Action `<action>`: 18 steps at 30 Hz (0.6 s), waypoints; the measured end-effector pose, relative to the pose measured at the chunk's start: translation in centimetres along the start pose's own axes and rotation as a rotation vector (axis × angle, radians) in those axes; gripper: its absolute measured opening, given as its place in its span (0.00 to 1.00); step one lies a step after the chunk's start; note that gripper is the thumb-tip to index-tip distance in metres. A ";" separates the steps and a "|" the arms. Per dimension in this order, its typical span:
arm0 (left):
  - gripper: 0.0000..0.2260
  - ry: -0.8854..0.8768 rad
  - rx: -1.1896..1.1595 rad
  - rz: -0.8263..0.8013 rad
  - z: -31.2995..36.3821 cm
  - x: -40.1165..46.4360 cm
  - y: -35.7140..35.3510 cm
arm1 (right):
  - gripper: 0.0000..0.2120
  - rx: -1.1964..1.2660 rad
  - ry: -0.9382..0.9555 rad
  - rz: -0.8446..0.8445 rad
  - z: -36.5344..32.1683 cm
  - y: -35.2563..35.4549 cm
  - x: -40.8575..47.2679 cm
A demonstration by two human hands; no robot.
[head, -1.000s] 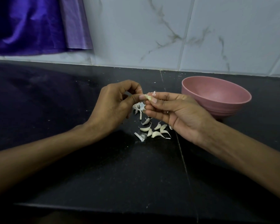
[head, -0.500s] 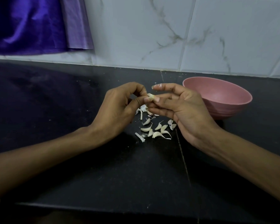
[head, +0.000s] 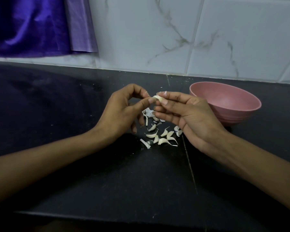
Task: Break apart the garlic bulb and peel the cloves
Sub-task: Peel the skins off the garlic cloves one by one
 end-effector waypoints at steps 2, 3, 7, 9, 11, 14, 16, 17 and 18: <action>0.08 0.022 -0.106 -0.024 0.0 0.0 -0.3 | 0.10 0.043 -0.034 -0.010 0.3 -0.1 0.0; 0.09 0.036 -0.146 -0.035 0.1 0.0 -0.4 | 0.11 0.059 -0.047 -0.015 0.4 -0.1 0.1; 0.12 0.077 -0.201 -0.047 0.0 0.0 -0.3 | 0.13 0.095 -0.079 -0.036 0.5 -0.2 0.1; 0.07 0.073 -0.195 -0.035 -0.1 0.0 -0.2 | 0.14 0.099 -0.103 -0.051 0.5 -0.3 0.1; 0.05 0.061 -0.191 -0.019 -0.1 0.1 -0.1 | 0.14 0.098 -0.130 -0.066 0.6 -0.4 0.0; 0.06 0.055 -0.170 0.003 0.0 0.1 0.0 | 0.15 0.080 -0.153 -0.077 0.7 -0.6 -0.1; 0.06 0.057 -0.158 0.020 -0.1 0.2 0.2 | 0.15 0.066 -0.156 -0.075 0.7 -0.6 -0.1; 0.06 0.060 -0.155 0.031 -0.1 0.2 0.3 | 0.15 0.060 -0.156 -0.071 0.7 -0.6 -0.1; 0.06 0.061 -0.152 0.039 -0.1 0.3 0.4 | 0.15 0.054 -0.154 -0.069 0.7 -0.6 -0.1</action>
Point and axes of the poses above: each hand's wrist, its own x-axis towards the middle knuckle, its own y-axis out of the back of the hand, z = x × y, the point moved 4 cm from there along x, towards the middle knuckle, and after that the axes turned 1 degree about y, right-handed, at the moved point
